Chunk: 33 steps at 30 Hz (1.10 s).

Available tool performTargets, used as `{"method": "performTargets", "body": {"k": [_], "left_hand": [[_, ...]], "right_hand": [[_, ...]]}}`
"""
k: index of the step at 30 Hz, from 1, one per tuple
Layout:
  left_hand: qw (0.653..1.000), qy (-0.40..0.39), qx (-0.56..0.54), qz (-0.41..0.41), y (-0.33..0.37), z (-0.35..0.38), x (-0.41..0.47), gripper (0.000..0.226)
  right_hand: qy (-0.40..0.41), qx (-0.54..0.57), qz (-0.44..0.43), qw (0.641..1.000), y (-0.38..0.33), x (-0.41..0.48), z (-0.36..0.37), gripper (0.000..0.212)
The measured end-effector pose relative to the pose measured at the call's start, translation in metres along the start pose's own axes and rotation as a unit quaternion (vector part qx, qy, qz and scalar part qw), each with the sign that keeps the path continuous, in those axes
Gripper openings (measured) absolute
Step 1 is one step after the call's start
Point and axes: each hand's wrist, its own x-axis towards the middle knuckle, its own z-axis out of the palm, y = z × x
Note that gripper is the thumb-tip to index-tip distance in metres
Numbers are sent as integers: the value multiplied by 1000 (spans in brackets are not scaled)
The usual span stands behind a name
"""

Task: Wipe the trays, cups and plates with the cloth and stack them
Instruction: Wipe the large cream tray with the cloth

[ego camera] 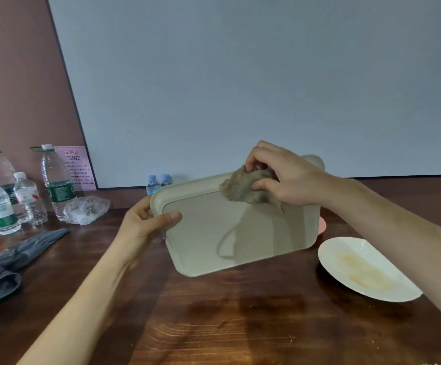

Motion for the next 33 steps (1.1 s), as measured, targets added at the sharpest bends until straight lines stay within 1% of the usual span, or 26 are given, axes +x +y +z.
{"method": "performTargets", "body": {"k": [1,2,3,5,7,8,11,14,16,18,20,23,25,27,28,30,31,33], "left_hand": [[999,-2,55,3,9,-3,2,64],[992,-15,122,-5,18,-4,3,64],[980,-47,194,-16,28,-1,6,57],[942,-116,311,-40,41,13,12,41],[914,-140,381,-28,48,36,19,30],[906,-144,397,-10,49,48,23,27],[906,-162,389,29,53,80,29,22],[915,-152,371,47,48,90,33,28],[926,-138,346,62,41,90,31,25],[937,-125,321,61,35,88,23,27],[944,-107,306,60,30,86,14,29],[950,-87,294,50,29,85,7,31],[955,-87,280,38,29,83,4,32],[962,-80,261,28,30,82,0,34],[966,-73,246,25,30,81,-1,34],[976,-65,209,18,28,79,-3,35],[978,-64,199,13,27,79,-4,36],[979,-59,196,11,25,83,-3,37]], "right_hand": [[-2,-14,-10,1000,-2,0,-2,27],[-4,-25,-19,999,-4,0,-2,27],[-6,-38,-27,999,-7,0,-2,26],[-8,-72,-50,996,-14,3,1,25],[-7,-101,-83,991,-25,7,7,25],[-2,-109,-101,989,-30,8,10,25],[17,-131,-149,980,-39,8,18,24],[55,-158,-184,969,-36,4,19,20],[106,-187,-211,954,-28,1,19,12],[174,-213,-213,938,-18,-5,14,9],[237,-222,-190,927,-11,-11,6,12],[293,-209,-147,921,-6,-15,-3,15],[318,-171,-112,926,-2,-15,-6,16],[336,-84,-44,937,3,-16,-11,18],[334,-23,2,942,5,-16,-14,19],[303,85,72,946,5,-16,-17,21],[291,111,87,946,4,-15,-16,23],[279,120,81,949,-6,-12,-11,26]]}}
